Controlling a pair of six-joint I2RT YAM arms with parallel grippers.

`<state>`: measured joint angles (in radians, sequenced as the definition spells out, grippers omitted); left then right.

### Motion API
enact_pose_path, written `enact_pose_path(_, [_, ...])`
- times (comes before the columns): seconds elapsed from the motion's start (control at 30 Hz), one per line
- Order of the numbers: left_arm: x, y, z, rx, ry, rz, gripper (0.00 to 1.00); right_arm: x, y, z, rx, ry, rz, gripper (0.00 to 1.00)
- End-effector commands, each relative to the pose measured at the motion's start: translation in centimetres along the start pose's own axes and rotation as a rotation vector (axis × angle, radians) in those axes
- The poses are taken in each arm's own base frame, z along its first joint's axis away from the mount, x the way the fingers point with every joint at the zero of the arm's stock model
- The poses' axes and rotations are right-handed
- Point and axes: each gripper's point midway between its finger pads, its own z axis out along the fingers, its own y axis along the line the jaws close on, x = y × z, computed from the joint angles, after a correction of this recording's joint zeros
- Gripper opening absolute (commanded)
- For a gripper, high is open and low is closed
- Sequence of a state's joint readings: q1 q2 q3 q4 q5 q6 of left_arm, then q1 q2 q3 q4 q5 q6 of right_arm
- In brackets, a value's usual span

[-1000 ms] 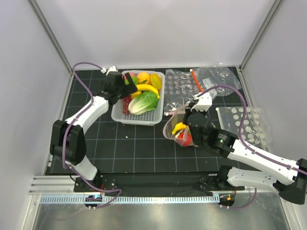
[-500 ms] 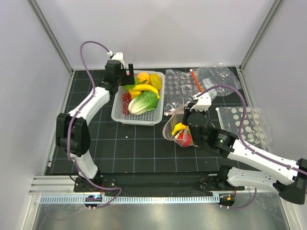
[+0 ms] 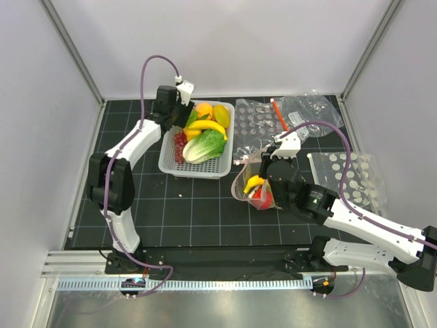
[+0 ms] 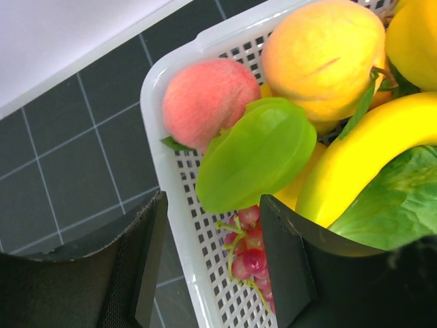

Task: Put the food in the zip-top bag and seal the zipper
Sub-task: Pick up the fake fruit from the bin.

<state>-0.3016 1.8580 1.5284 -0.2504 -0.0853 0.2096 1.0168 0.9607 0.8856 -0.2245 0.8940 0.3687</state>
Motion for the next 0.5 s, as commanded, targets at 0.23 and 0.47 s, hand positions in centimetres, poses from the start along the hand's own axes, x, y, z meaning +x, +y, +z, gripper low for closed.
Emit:
enact_pose_path(0.23, [-1.4, -1.8, 1.6, 0.129, -0.018, 0.068, 0.51, -1.6, 0.6, 0.1, -0.019, -0.048, 0.079, 0.01])
enact_pose_path(0.47, [-1.1, -2.2, 2.0, 0.151, 0.009, 0.057, 0.07, -1.8, 0.5, -0.1, -0.022, -0.051, 0.085, 0.01])
